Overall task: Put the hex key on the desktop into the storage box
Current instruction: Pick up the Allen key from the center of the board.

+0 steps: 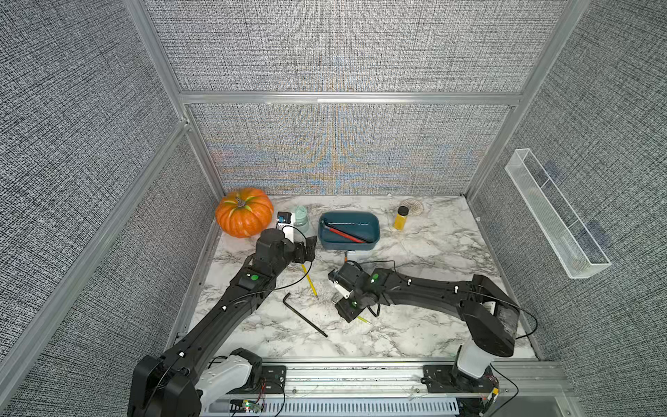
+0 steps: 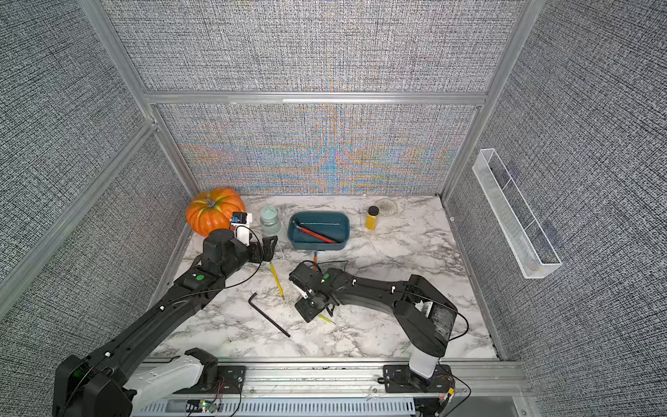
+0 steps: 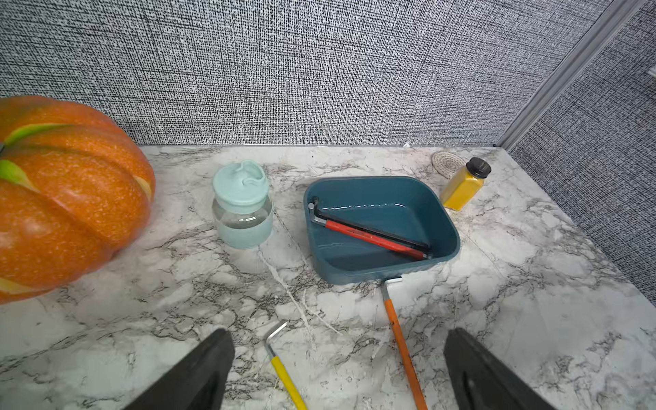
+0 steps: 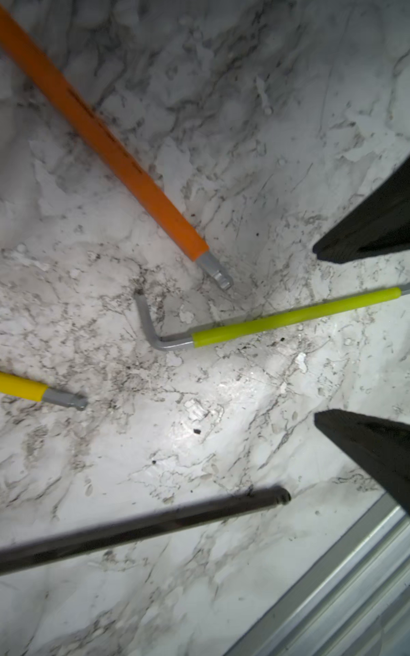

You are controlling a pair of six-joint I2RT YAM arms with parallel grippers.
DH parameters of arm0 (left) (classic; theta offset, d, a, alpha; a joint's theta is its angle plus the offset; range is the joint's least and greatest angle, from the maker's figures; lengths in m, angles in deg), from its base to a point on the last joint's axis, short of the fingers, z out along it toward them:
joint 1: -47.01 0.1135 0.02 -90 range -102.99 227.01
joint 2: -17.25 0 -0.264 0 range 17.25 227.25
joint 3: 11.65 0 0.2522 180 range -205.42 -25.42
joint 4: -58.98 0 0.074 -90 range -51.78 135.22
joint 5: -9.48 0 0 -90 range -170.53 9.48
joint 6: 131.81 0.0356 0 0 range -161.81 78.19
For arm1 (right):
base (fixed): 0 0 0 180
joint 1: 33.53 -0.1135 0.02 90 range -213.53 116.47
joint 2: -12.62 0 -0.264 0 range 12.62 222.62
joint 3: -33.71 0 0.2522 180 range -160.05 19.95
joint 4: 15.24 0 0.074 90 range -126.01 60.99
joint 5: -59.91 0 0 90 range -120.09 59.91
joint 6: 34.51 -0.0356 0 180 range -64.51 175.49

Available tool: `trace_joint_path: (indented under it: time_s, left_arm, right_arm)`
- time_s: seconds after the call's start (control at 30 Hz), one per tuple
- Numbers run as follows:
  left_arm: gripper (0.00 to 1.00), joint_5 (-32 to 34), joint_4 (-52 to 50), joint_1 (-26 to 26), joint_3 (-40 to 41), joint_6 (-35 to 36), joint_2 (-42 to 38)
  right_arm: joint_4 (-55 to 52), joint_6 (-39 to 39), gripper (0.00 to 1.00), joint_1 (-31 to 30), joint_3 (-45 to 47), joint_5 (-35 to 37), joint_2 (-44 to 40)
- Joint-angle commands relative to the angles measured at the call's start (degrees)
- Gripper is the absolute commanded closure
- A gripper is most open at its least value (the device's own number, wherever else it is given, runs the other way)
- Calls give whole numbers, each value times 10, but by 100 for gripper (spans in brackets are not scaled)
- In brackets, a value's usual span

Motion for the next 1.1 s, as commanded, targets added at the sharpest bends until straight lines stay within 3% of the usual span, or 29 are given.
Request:
trace_joint_path:
  time_s: [0.0,0.17,0.67,0.9,1.07]
  left_arm:
    - [3,-1,6,-1,-4,4,4]
    - [3,-14,11,0,-4,-4,9]
    - [3,-103,-26,0,-32,29,38]
    - [2,-84,-62,0,-71,13,84]
    - [3,-86,-59,0,-74,8,89]
  right_arm:
    - [12,-1,38,-9,18,-5,1]
    - [40,-1,48,-12,39,0,6]
    - [53,28,52,-13,23,27,52]
    - [57,25,83,-13,33,17,55]
    - [63,21,97,-13,47,17,45]
